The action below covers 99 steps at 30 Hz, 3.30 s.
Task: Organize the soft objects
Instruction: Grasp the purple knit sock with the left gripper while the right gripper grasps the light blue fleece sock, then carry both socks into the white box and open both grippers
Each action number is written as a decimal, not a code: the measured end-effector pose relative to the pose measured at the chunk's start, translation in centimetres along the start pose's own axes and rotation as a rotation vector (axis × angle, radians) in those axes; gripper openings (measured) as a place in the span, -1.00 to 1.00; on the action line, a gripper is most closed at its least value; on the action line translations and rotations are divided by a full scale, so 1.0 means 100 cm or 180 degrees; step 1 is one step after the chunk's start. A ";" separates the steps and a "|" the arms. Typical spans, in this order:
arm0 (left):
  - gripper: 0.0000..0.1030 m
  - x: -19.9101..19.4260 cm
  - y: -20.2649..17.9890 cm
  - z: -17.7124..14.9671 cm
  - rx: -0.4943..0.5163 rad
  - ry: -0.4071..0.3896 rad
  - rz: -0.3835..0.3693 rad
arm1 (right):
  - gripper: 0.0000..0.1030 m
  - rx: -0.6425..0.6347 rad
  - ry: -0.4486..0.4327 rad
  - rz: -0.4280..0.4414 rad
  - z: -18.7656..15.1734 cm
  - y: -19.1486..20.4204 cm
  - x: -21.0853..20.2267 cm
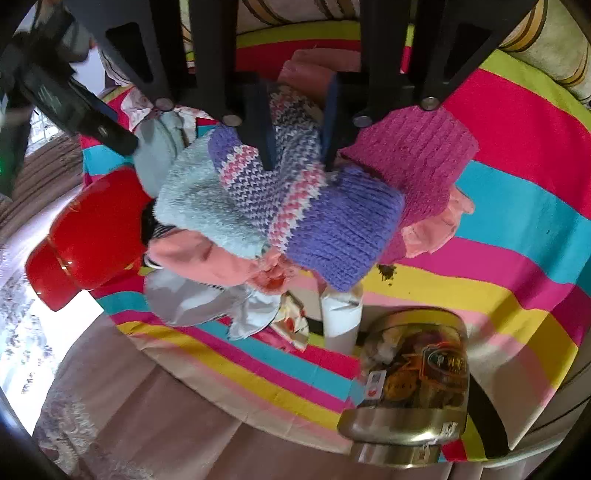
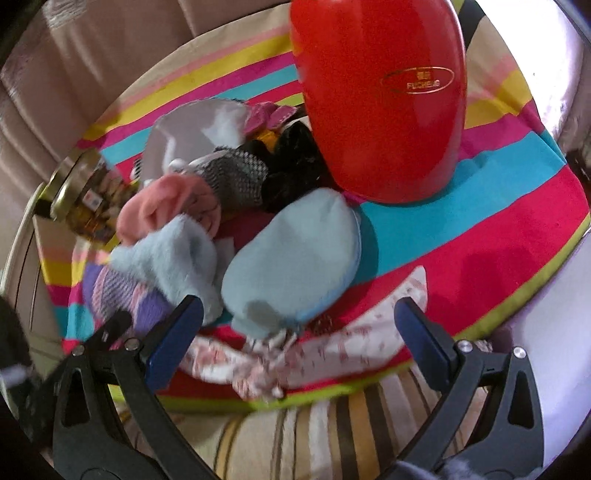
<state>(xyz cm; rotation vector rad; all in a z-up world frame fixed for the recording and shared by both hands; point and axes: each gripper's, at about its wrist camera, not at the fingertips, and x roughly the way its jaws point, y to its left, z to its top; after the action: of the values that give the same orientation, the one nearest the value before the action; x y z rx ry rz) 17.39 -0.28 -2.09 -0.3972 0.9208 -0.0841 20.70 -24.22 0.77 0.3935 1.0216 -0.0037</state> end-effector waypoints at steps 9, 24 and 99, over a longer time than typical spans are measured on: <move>-0.68 -0.025 0.005 -0.007 0.0007 -0.0333 -0.0326 | 1.00 0.0025 0.0084 -0.0177 0.017 0.013 0.034; -0.71 -0.040 -0.007 -0.013 0.0162 -0.0564 -0.0337 | -0.35 0.0170 0.0123 0.0110 0.017 -0.005 0.040; 0.19 -0.101 -0.092 -0.086 0.0534 -0.0191 -0.0649 | 0.46 -0.0323 -0.0818 -0.0255 -0.073 -0.153 -0.158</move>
<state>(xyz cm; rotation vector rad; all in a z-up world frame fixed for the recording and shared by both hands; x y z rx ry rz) 5.36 -8.91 4.28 -0.3349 0.8054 -0.3321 3.48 -38.96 5.65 0.2518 0.7796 -0.0724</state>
